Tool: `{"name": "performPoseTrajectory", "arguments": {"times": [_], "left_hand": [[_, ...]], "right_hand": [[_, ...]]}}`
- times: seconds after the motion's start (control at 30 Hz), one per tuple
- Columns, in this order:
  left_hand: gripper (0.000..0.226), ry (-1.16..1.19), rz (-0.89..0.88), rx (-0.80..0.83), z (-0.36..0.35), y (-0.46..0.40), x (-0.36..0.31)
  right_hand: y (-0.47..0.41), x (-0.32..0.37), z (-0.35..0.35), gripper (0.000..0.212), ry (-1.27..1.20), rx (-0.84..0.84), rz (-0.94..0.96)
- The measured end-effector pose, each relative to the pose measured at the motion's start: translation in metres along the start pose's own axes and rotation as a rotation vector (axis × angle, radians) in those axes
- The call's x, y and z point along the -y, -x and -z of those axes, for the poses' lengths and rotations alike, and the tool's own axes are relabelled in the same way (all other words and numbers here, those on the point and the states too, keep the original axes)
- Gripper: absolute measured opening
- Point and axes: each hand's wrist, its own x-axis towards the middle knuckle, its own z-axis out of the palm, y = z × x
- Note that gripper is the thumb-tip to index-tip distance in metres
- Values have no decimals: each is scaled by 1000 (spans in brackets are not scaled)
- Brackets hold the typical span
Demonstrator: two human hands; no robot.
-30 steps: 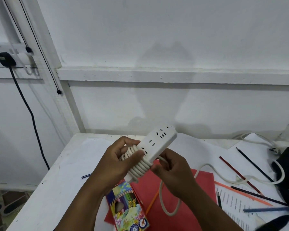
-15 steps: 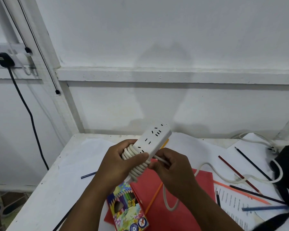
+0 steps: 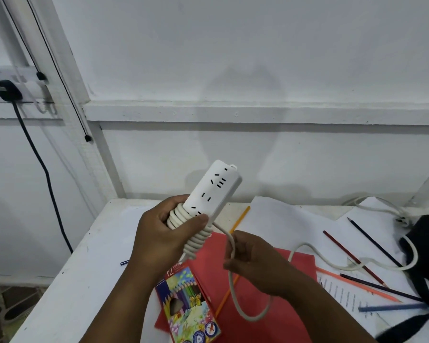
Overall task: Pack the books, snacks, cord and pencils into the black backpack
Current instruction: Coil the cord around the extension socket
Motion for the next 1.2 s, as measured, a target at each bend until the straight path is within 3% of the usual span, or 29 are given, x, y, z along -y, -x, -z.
{"name": "performPoseTrajectory", "arguments": {"times": [0.27,0.37,0.4,0.5,0.57,0.67,0.83,0.9,1.1,1.2], "left_hand": [[37,-136,-42,-139,-3,-1,3],[40,-139,-25,-220,4,-5,4],[41,-136,-11,-243,7,-7,5],[40,-119,25,-275,16,-12,11],[39,-130,22,-280,19,-13,13],[43,-141,39,-265,20,-12,14],[50,-247,51,-166,19,-12,22],[48,-292,43,-119,17,-10,21],[42,-340,9,48,10,-8,14],[42,-347,-16,212,13,-6,11]], "right_hand": [[10,21,14,31,254,130,-68],[18,29,21,23,359,189,-57],[21,34,22,25,386,217,-78],[27,42,23,59,457,328,-184],[27,43,23,54,557,329,-148],[25,45,25,19,534,252,6],[27,60,45,8,325,-24,316],[27,67,54,13,280,-132,388],[17,75,61,27,170,-377,377],[9,78,59,29,75,-473,374]]}}
